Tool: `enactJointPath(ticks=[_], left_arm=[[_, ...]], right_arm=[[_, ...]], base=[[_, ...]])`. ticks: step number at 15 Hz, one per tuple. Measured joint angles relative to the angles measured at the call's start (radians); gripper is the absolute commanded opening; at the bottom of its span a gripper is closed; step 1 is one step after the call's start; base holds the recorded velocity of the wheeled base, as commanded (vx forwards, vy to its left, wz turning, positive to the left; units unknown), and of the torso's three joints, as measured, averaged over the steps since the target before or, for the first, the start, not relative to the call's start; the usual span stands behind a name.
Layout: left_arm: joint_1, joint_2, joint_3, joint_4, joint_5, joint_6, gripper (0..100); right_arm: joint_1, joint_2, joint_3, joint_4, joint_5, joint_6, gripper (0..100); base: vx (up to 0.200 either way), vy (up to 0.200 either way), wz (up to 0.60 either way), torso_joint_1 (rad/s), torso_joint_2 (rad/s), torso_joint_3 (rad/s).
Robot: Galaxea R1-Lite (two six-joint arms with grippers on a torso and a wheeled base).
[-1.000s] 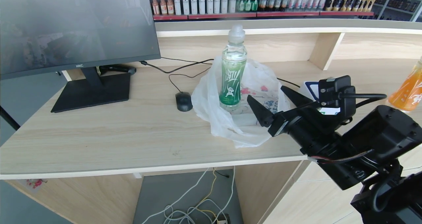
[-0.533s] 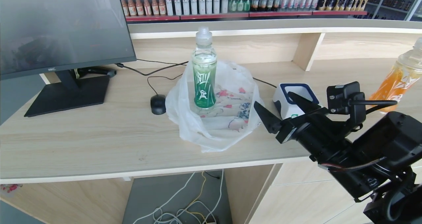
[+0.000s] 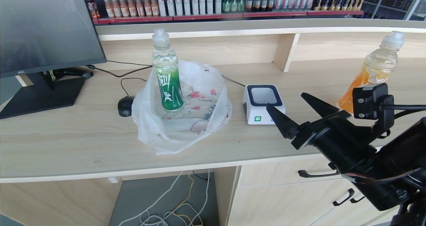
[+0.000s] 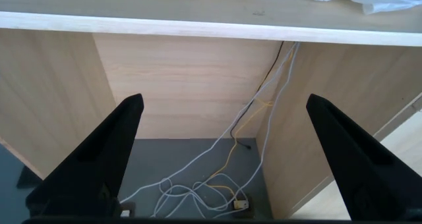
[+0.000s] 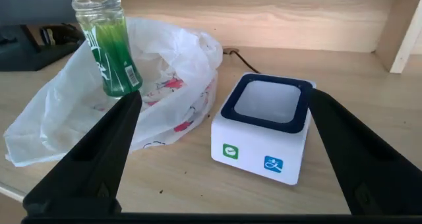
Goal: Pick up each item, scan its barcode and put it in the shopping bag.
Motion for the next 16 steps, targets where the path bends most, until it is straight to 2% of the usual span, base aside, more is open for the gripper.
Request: enactJointPath(ticks=[13, 16], left_arm=[[0.000, 0.000, 0.000, 0.001, 0.000, 0.000, 100], [0.000, 0.000, 0.000, 0.001, 0.000, 0.006, 100]], right_arm=[[-0.016, -0.104, 0.047, -0.001, -0.001, -0.012, 100], [-0.024, -0.106, 0.066, 0.000, -0.001, -0.013, 100]], base=[[0.000, -0.200, 0.00, 0.002, 0.00, 0.003], [0.000, 0.000, 0.00, 0.000, 0.00, 0.000]])
